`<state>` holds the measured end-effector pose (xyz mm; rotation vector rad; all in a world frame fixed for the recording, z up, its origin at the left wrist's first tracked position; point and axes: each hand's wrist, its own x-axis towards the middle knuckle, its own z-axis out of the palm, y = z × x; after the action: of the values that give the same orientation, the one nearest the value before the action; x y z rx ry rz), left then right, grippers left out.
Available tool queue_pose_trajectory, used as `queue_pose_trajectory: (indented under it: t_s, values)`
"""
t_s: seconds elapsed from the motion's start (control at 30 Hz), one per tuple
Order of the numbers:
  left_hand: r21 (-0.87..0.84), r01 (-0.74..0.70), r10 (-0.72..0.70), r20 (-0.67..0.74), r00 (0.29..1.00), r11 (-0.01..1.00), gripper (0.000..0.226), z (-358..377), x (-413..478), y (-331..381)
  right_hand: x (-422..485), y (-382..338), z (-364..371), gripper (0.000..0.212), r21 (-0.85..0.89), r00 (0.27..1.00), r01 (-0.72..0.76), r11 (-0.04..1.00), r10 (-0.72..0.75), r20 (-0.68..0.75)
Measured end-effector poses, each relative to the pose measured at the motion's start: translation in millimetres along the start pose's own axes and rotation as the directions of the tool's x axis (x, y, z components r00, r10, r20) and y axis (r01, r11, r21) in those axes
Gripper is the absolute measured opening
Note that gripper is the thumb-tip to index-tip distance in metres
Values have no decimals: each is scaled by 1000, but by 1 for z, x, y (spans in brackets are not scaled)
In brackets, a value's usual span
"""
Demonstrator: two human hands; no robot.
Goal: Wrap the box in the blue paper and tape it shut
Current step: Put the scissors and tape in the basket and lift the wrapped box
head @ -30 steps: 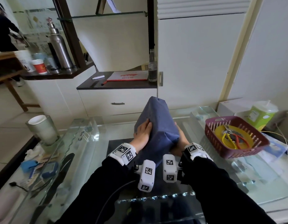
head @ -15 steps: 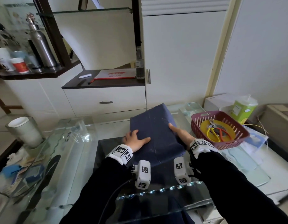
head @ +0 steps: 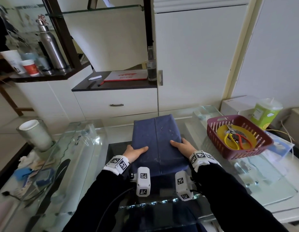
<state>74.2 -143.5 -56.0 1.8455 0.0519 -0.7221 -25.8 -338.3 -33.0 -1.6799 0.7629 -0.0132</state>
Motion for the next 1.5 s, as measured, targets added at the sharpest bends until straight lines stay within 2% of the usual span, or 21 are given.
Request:
queue_pose_trajectory:
  t_s: [0.17,0.33,0.43,0.6,0.7,0.87,1.03,1.13,1.3,1.4,1.5]
  values:
    - [-19,5,-6,-50,999,1000,118,-32,2,-7,-11,-12,26,55,-54,997,21,998,-17,72]
    - [92,33,-25,-87,996,995,81,-38,-36,16,-23,-13,36,66,-149,997,58,987,-49,61]
    - [188,63,-34,-151,988,980,80,-43,-38,21,-26,-13,40,69,-206,995,76,976,-61,79]
    - [412,31,108,-309,945,911,90,-69,-55,30,-38,-36,55,63,-290,987,158,944,-141,80]
    - [474,-23,204,-336,919,880,87,-84,-70,38,-44,-53,60,51,-335,972,234,913,-230,51]
    - [398,-132,280,-343,897,908,63,-110,-91,71,-61,-113,68,32,-361,896,412,837,-445,-10]
    - [285,-252,344,-347,873,925,50,-134,-112,107,-76,-172,84,29,-414,790,522,745,-605,-93]
    - [256,-282,360,-346,867,925,49,-137,-128,124,-83,-195,97,33,-427,760,548,719,-641,-106]
    - [196,-306,357,-332,873,932,63,-145,-149,143,-95,-222,113,43,-510,740,518,686,-659,-134]
    - [132,-320,346,-343,873,938,68,-147,-160,150,-101,-232,118,53,-547,742,491,677,-655,-144]
    - [123,-359,380,-333,863,925,67,-147,-160,153,-104,-236,122,60,-510,768,483,712,-624,-143]
